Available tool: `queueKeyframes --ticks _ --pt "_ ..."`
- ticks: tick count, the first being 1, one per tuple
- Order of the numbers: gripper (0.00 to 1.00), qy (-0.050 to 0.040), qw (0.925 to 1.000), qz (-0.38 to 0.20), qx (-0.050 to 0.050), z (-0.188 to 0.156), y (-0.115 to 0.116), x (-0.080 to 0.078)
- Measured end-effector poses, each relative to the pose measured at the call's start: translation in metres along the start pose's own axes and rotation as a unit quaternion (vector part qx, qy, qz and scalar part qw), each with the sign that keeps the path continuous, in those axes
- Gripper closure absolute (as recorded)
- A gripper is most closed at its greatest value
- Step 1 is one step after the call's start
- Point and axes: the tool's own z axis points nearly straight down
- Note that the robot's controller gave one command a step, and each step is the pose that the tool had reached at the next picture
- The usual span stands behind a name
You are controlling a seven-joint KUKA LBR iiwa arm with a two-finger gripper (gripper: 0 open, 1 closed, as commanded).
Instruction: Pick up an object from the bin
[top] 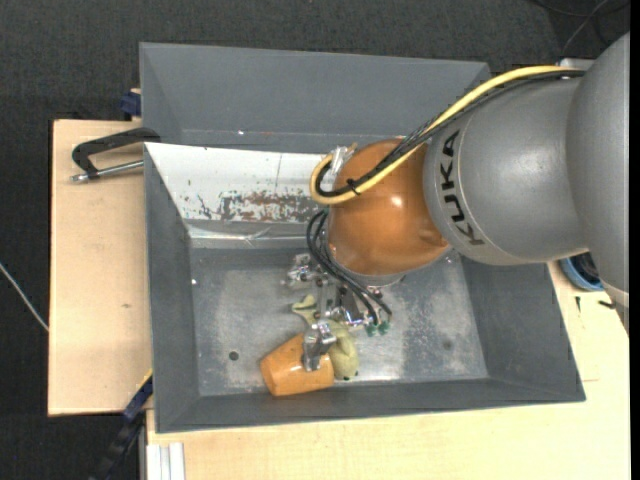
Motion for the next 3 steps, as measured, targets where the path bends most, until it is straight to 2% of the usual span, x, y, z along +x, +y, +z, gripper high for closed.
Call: queueKeyframes --ticks 1,2,3 --pt "0.0 0.004 0.9955 -0.094 -0.001 0.0023 -0.0022 0.006" --pt "0.0 0.006 0.9887 -0.149 -0.001 0.0048 -0.0003 0.0037" --pt "0.0 0.0066 0.9887 -0.15 -0.001 0.0054 -0.0006 0.004"
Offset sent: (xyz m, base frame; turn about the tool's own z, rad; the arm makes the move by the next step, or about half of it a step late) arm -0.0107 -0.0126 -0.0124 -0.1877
